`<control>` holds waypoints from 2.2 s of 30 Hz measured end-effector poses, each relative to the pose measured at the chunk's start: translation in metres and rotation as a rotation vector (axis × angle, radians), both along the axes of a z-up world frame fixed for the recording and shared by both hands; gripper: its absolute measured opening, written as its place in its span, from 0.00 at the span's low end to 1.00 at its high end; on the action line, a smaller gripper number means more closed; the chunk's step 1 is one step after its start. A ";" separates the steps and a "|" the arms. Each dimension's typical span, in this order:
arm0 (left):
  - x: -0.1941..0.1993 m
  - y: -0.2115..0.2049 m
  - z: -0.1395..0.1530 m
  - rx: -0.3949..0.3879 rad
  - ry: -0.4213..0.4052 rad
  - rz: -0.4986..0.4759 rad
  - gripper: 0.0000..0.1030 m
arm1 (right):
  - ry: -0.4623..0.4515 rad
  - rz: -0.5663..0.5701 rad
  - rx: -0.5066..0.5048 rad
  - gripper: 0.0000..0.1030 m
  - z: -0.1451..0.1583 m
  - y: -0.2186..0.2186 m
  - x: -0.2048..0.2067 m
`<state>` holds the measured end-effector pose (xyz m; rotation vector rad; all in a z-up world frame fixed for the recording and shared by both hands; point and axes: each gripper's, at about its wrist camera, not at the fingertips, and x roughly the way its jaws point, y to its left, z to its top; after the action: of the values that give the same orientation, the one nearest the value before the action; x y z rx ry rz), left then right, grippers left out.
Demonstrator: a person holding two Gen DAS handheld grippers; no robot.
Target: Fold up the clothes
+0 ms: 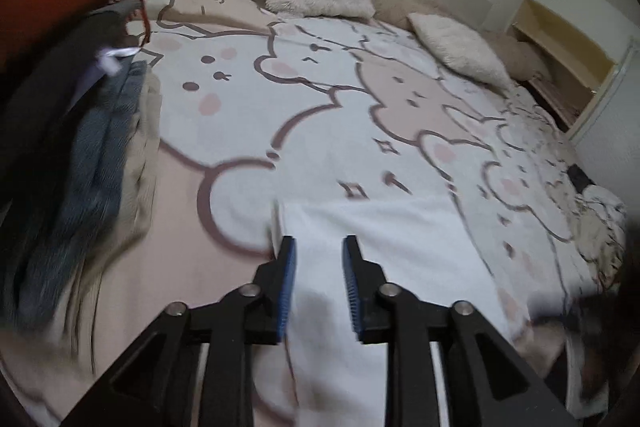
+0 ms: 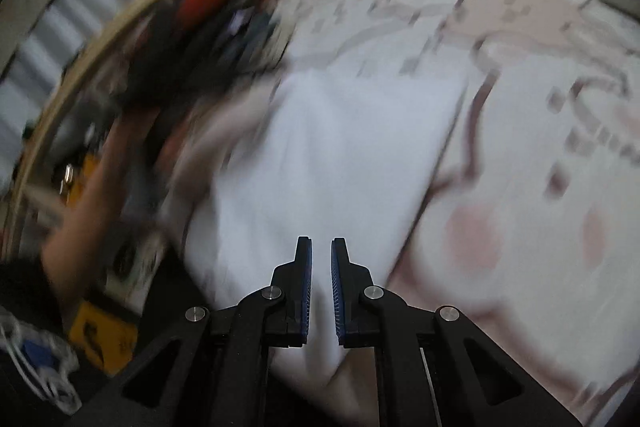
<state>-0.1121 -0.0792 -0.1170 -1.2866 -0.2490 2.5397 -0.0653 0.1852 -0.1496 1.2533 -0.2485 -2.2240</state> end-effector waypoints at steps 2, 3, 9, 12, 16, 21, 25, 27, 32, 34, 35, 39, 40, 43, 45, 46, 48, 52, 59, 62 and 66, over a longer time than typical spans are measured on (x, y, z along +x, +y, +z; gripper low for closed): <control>0.023 0.002 0.001 0.021 -0.007 -0.006 0.33 | 0.024 -0.046 0.003 0.09 0.001 0.001 -0.027; 0.036 0.004 -0.002 0.033 -0.021 -0.009 0.33 | 0.033 -0.067 0.004 0.09 0.000 0.001 -0.042; 0.064 0.006 -0.043 -0.031 -0.131 0.022 0.33 | -0.055 -0.093 -0.011 0.09 -0.038 -0.011 -0.107; 0.066 -0.013 -0.048 0.035 -0.161 0.047 0.33 | -0.117 -0.106 -0.024 0.08 -0.063 -0.008 -0.120; 0.068 -0.029 -0.034 -0.010 -0.137 0.095 0.33 | 0.051 -0.133 0.041 0.09 -0.035 0.009 -0.089; 0.082 -0.027 -0.018 0.016 -0.091 0.096 0.33 | 0.158 -0.013 0.139 0.09 -0.018 0.013 -0.039; 0.098 0.006 -0.009 0.023 -0.041 -0.009 0.33 | 0.075 -0.013 0.296 0.09 -0.035 0.024 -0.016; 0.102 0.024 -0.007 0.040 -0.028 -0.064 0.39 | 0.030 -0.033 0.315 0.09 -0.050 0.036 -0.007; 0.099 0.071 -0.018 0.063 -0.042 -0.168 0.43 | -0.012 -0.080 0.254 0.09 -0.077 0.062 0.012; 0.098 0.082 -0.027 0.049 -0.059 -0.186 0.43 | 0.013 -0.095 0.235 0.10 -0.079 0.067 0.021; 0.097 0.088 -0.035 0.036 -0.076 -0.188 0.43 | 0.019 -0.098 0.235 0.12 -0.079 0.067 0.024; 0.095 0.090 -0.047 0.022 -0.090 -0.175 0.42 | 0.045 -0.036 0.171 0.59 -0.080 0.068 0.033; 0.094 0.090 -0.047 0.026 -0.090 -0.172 0.42 | 0.059 -0.004 0.197 0.87 -0.082 0.062 0.038; 0.096 0.087 -0.049 0.038 -0.092 -0.169 0.42 | 0.103 0.095 0.291 1.00 -0.087 0.042 0.054; 0.097 0.087 -0.049 0.040 -0.089 -0.166 0.42 | 0.129 0.095 0.329 1.00 -0.090 0.036 0.059; 0.097 0.087 -0.048 0.042 -0.087 -0.163 0.42 | 0.118 0.087 0.311 1.00 -0.090 0.038 0.057; 0.098 0.086 -0.047 0.051 -0.089 -0.153 0.43 | 0.102 0.078 0.286 1.00 -0.090 0.042 0.055; 0.096 0.083 -0.044 0.068 -0.097 -0.141 0.43 | 0.156 0.074 0.381 1.00 -0.079 0.037 0.069; 0.095 0.080 -0.046 0.091 -0.113 -0.133 0.43 | 0.595 0.192 0.756 1.00 -0.053 0.018 0.126; 0.093 0.076 -0.047 0.125 -0.127 -0.122 0.43 | 0.821 0.303 0.980 1.00 -0.066 0.008 0.142; 0.092 0.072 -0.048 0.162 -0.144 -0.108 0.43 | 1.037 0.519 1.215 1.00 -0.101 -0.003 0.150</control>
<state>-0.0205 -0.0071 -0.1645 -1.3816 -0.3949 2.2892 0.0850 0.1821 -0.2501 0.2988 1.7718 -2.1432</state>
